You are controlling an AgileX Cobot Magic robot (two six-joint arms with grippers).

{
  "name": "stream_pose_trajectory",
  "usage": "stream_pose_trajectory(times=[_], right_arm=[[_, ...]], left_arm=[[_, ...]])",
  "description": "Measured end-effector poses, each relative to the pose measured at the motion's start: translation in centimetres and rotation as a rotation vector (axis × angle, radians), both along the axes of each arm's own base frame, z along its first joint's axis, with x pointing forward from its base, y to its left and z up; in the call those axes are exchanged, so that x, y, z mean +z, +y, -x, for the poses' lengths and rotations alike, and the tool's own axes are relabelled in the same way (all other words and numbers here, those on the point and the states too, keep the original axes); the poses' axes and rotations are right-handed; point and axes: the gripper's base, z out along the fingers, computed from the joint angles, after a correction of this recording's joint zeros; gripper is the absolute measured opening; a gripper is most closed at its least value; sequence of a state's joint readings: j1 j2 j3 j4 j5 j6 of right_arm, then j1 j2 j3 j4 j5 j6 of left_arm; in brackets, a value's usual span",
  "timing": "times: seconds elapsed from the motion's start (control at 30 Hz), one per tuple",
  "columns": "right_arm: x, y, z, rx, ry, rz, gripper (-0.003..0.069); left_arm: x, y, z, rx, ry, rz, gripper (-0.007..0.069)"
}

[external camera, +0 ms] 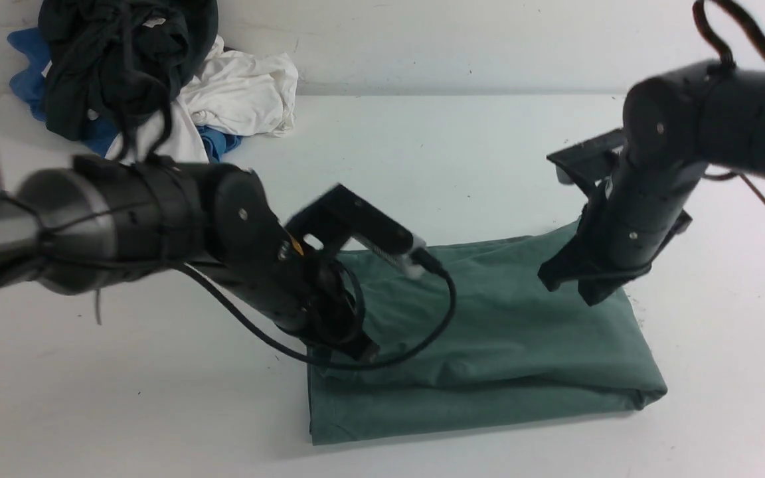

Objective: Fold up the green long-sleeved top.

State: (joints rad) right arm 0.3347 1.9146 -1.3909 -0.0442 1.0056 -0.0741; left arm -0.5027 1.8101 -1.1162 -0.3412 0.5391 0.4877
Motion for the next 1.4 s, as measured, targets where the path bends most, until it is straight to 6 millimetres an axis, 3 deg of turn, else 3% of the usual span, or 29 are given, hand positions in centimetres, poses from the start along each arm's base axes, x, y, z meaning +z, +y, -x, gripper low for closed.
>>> stream_pose_trajectory(times=[0.1,0.23,0.43,0.53,0.63,0.67,0.7,0.8,0.87,0.9,0.93,0.97,1.0,1.07,1.1,1.2,1.23,1.4], right_arm=[[-2.2,-0.1,0.7,-0.024,-0.023,-0.027,-0.0014],[-4.0,-0.1,1.4,-0.053,-0.044,-0.078,-0.0014],[-3.9,0.0,1.6,-0.066,-0.07,-0.109,-0.0014],[-3.2,0.0,1.7,-0.068,-0.082,-0.118,-0.0014],[0.3,-0.1,2.3,-0.064,-0.167,-0.152,-0.0014],[2.4,-0.3,2.8,-0.061,-0.223,-0.174,-0.0014],[2.4,-0.3,2.8,-0.061,-0.223,-0.174,-0.0014],[9.6,-1.2,5.3,-0.05,-0.43,-0.251,-0.0014],[13.3,-1.9,7.3,-0.043,-0.541,-0.292,-0.0014],[13.3,-1.9,7.3,-0.043,-0.541,-0.292,-0.0014],[15.8,-2.5,9.2,-0.036,-0.625,-0.322,-0.0014],[16.1,-2.6,9.4,-0.035,-0.635,-0.326,-0.0014],[18.0,-3.4,11.7,-0.029,-0.719,-0.355,-0.0014],[19.2,-4.3,14.3,-0.026,-0.797,-0.385,-0.0014],[19.3,-4.3,14.2,-0.026,-0.801,-0.387,-0.0014],[19.6,-5.6,17.9,-0.023,-0.907,-0.43,-0.0014],[19.1,-6.3,19.9,-0.022,-0.963,-0.453,-0.0014],[17.3,-7.9,24.5,-0.017,-1.097,-0.504,-0.0014]], left_arm=[[-3.0,0.0,-0.8,0.006,0.038,-0.04,-0.0007],[-3.2,0.3,-2.2,0.02,0.013,-0.046,-0.0007],[-3.0,0.6,-3.4,0.016,0.015,-0.062,-0.0007],[-2.3,0.5,-3.4,-0.011,0.043,-0.08,-0.0007],[0.4,0.9,-2.4,-0.041,0.058,-0.088,-0.0007],[1.7,1.1,-2.1,-0.042,0.039,-0.078,-0.0007],[2.4,1.2,-1.9,-0.042,0.026,-0.071,-0.0007],[9.7,2.5,0.7,-0.025,-0.102,0.003,-0.0007],[12.9,3.4,2.5,-0.017,-0.162,0.027,-0.0007],[13.2,3.5,2.7,-0.016,-0.166,0.03,-0.0007],[14.8,4.2,4.0,-0.01,-0.195,0.033,-0.0007],[15.4,4.6,4.6,-0.005,-0.211,0.036,-0.0007],[16.5,5.8,6.7,0.015,-0.229,0.031,-0.0007],[17.0,7.0,8.6,0.036,-0.249,0.021,-0.0007],[17.0,7.2,8.8,0.041,-0.248,0.023,-0.0007],[16.5,9.4,12.1,0.098,-0.265,0.005,-0.0007],[16.1,10.6,13.9,0.13,-0.285,-0.006,-0.0007],[15.0,13.4,19.0,0.216,-0.389,0.055,-0.0007]])
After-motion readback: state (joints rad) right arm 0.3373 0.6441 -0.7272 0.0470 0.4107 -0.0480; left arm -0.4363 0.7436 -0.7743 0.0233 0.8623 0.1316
